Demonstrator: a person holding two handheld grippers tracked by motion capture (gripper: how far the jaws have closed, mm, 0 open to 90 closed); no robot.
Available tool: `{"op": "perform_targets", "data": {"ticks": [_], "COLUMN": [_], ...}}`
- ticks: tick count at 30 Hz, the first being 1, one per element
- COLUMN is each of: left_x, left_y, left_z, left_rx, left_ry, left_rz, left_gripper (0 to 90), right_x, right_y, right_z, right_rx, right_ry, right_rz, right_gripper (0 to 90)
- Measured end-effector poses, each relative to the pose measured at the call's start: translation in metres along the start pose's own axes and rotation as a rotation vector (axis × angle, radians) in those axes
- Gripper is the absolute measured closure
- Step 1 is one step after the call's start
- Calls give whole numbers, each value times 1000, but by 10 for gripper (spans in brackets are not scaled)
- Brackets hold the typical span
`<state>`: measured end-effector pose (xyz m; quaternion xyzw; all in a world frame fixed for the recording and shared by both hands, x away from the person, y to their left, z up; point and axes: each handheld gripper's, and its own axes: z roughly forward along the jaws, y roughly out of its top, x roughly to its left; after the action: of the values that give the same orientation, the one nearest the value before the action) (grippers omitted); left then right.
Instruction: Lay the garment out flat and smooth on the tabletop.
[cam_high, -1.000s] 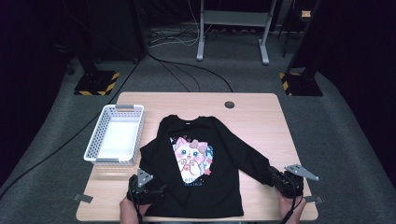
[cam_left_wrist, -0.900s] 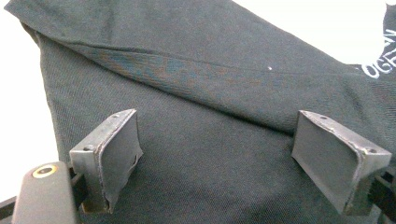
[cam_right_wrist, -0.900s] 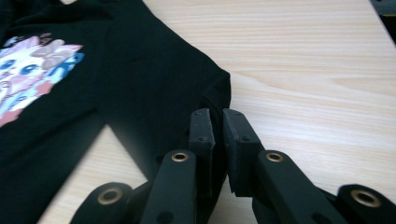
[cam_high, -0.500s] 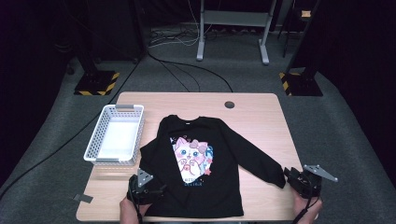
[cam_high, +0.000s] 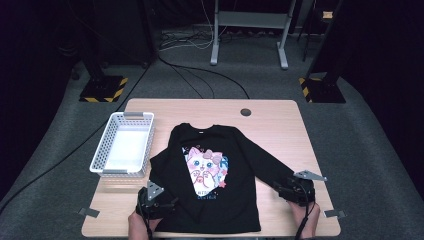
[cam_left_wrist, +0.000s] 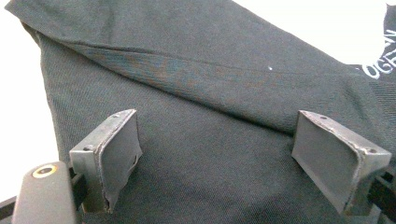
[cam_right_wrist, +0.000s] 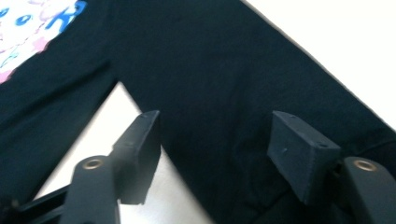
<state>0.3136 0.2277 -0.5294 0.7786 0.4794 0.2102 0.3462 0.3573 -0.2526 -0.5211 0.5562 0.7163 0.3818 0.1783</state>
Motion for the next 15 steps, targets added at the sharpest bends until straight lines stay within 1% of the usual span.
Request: {"op": "perform_targets", "data": {"ticks": [1,3,5,9,10,12,14,15], "left_x": [0,0,0,0,0,0,0,0], "left_y": [0,0,0,0,0,0,0,0], "left_z": [0,0,0,0,0,0,0,0], "left_rx": [0,0,-1,0,0,0,-1,0], "left_ry": [0,0,0,0,0,0,0,0], "left_rz": [0,0,0,0,1,2,1,2], "left_gripper": [152,152,152,152,152,152,152,152], "right_x": [-2,-7,-14,-28,-30,-33,-31,-27], "right_y": [1,4,7,14,15,17,18,17], "right_z": [1,3,5,9,10,11,10,8], "right_rx": [-10,-7,-12,-8,-9,3,-4,-17], "right_ry": [-15,-40,-75,-180,-194,-235,-236,-235], "right_rz": [7,19,23,13,14,15,29,22], "right_gripper": [361,363,366,363,361,298,218,190]}}
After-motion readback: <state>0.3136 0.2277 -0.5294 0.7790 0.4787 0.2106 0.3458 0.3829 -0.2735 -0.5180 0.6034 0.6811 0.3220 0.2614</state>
